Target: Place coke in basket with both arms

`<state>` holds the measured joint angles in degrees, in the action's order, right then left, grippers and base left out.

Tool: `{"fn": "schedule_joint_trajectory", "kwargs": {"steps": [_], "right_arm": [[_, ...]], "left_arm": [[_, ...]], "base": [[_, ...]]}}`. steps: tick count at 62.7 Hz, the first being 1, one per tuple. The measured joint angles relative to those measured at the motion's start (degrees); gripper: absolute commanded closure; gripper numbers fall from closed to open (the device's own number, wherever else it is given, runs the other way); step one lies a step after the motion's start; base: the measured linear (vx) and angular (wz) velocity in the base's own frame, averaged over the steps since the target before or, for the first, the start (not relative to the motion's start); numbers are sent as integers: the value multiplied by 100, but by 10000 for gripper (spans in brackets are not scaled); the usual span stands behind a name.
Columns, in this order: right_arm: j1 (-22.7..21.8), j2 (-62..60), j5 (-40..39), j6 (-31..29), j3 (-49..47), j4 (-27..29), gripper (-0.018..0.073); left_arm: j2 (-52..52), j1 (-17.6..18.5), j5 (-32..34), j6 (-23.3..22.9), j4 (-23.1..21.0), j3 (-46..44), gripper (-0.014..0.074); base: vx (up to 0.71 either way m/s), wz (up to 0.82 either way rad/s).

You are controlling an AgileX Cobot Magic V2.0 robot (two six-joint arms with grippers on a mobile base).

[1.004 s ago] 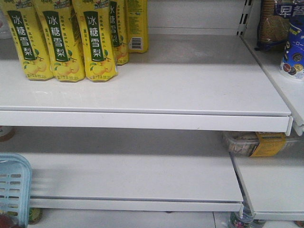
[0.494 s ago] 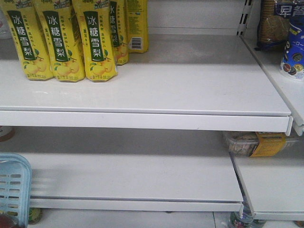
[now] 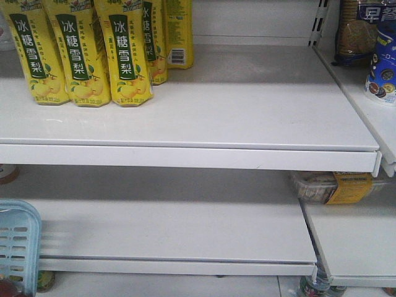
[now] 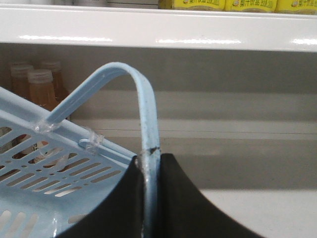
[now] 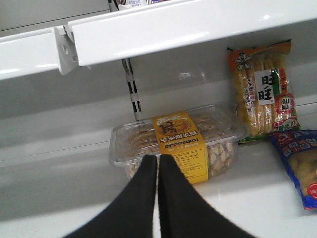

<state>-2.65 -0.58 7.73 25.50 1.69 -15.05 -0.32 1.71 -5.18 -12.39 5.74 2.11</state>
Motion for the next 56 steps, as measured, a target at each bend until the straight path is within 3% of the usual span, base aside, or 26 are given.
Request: {"fn": "schedule_joint_trajectory", "kwargs": {"steps": [56], "right_arm": [[0,0,0,0,0,0,564]], "left_arm": [[0,0,0,0,0,0,603]], "base": [[0,0]]}}
